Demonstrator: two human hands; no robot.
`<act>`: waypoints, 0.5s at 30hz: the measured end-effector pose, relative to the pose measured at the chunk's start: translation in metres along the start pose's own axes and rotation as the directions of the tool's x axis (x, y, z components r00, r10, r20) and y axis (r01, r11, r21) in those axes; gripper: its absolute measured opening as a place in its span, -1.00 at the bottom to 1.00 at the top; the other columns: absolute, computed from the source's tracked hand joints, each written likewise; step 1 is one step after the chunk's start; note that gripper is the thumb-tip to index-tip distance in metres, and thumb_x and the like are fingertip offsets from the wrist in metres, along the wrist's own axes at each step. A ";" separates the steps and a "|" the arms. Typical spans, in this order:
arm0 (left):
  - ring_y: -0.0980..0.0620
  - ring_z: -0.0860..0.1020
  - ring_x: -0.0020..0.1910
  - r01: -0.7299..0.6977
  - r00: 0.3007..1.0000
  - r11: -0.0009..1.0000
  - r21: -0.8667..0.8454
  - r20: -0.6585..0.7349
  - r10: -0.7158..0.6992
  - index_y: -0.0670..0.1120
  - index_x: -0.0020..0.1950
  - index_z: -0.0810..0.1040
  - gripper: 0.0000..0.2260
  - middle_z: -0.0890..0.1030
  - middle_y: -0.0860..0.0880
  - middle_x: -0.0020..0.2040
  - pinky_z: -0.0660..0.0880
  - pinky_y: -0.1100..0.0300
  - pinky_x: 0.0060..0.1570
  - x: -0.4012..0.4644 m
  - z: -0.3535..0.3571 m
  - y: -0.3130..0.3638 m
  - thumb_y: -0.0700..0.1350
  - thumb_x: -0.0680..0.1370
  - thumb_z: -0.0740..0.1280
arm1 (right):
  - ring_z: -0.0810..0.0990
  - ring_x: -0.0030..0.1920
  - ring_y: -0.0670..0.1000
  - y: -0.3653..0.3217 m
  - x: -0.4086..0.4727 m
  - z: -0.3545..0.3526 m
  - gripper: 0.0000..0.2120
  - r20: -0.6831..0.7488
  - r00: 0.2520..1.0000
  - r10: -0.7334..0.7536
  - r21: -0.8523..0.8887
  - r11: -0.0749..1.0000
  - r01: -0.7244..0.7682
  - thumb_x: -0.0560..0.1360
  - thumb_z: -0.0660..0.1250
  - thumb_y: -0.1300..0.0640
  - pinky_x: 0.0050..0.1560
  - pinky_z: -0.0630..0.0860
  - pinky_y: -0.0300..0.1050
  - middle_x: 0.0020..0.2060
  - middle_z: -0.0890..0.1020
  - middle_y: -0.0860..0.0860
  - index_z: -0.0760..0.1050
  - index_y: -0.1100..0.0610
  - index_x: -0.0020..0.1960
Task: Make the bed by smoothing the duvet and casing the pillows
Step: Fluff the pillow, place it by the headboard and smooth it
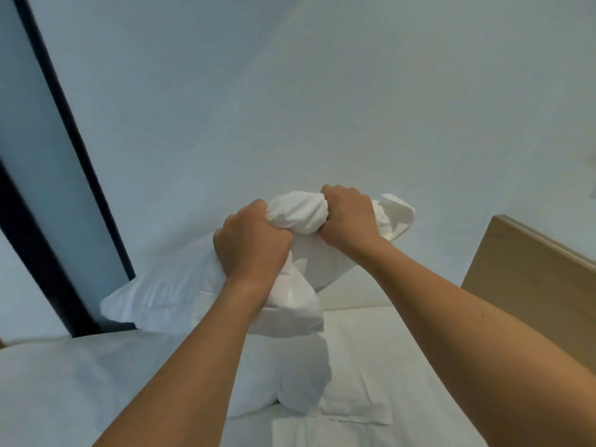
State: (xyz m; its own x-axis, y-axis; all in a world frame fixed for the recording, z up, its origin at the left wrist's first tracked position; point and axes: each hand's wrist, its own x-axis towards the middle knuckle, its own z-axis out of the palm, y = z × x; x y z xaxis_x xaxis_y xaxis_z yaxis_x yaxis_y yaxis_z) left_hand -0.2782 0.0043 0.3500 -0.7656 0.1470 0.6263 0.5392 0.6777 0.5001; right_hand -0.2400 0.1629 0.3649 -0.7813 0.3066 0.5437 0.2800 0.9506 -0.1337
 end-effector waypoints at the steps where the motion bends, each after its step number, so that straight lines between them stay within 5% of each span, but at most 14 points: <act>1: -0.19 0.46 -0.26 0.044 0.999 0.999 -0.028 0.022 -0.043 -0.04 -0.29 0.32 -0.85 0.54 -0.07 -0.27 0.35 0.10 -0.24 -0.004 0.011 -0.014 -0.11 0.33 0.30 | 0.49 -0.07 0.18 -0.003 -0.005 0.021 -0.79 0.015 1.000 0.017 -0.006 1.000 -0.017 0.35 0.29 0.12 -0.18 0.27 -0.04 -0.09 0.52 0.06 0.37 0.09 -0.04; 4: -0.22 0.53 0.05 0.259 0.946 0.962 -0.087 0.225 -0.234 -0.02 -0.01 0.46 -0.79 0.60 -0.10 0.04 0.44 0.00 0.02 -0.040 0.081 -0.056 -0.03 0.38 0.33 | 0.47 0.13 0.16 0.009 -0.048 0.086 -0.53 0.138 0.986 0.098 -0.029 0.995 -0.095 0.39 0.32 0.09 0.08 0.39 0.02 0.18 0.45 0.06 0.35 0.07 0.29; 6: -0.14 0.42 0.29 0.405 0.790 0.911 -0.081 0.533 -0.304 0.02 0.25 0.40 -0.61 0.48 -0.05 0.27 0.34 -0.10 0.26 -0.086 0.138 -0.085 0.13 0.47 0.30 | 0.39 0.30 0.14 0.029 -0.098 0.124 -0.40 0.289 0.940 0.180 -0.057 0.984 -0.171 0.44 0.28 0.07 0.28 0.32 0.03 0.37 0.33 0.04 0.21 0.01 0.44; 9: 0.02 0.04 0.55 0.195 0.443 0.972 0.131 0.873 -0.207 0.15 0.51 0.18 -0.49 0.10 0.07 0.56 -0.05 -0.32 0.41 -0.177 0.208 -0.123 0.23 0.57 0.06 | 0.10 0.50 0.11 0.070 -0.188 0.162 -0.28 0.528 0.813 0.246 -0.172 0.968 -0.181 0.46 0.25 0.03 0.48 0.08 0.11 0.53 0.07 0.02 0.01 -0.06 0.53; 10: 0.08 -0.10 0.56 0.074 0.389 0.986 0.152 0.906 -0.168 0.17 0.56 0.06 -0.47 -0.04 0.13 0.59 -0.16 -0.37 0.39 -0.203 0.223 -0.129 0.22 0.59 0.02 | 0.02 0.53 0.09 0.086 -0.217 0.169 -0.27 0.573 0.778 0.259 -0.200 0.964 -0.175 0.48 0.24 0.02 0.50 0.00 0.12 0.54 0.00 0.00 -0.04 -0.07 0.54; 15: 0.00 -0.23 0.56 -0.075 0.458 0.993 0.088 0.888 -0.044 0.17 0.57 0.00 -0.47 -0.17 0.09 0.59 -0.27 -0.38 0.38 -0.276 0.232 -0.096 0.19 0.62 0.04 | -0.08 0.55 0.06 0.151 -0.341 0.179 -0.31 0.629 0.704 0.330 -0.221 0.944 -0.245 0.54 0.18 -0.04 0.51 -0.10 0.13 0.56 -0.07 -0.01 -0.10 -0.06 0.56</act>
State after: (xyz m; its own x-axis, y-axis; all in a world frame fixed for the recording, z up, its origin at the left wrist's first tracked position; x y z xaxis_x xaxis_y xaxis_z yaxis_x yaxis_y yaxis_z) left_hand -0.2002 0.0656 -0.0096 -0.6857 0.6773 -0.2667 0.5622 0.7255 0.3970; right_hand -0.0313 0.2100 0.0111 -0.8084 0.5594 -0.1831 0.5790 0.8117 -0.0764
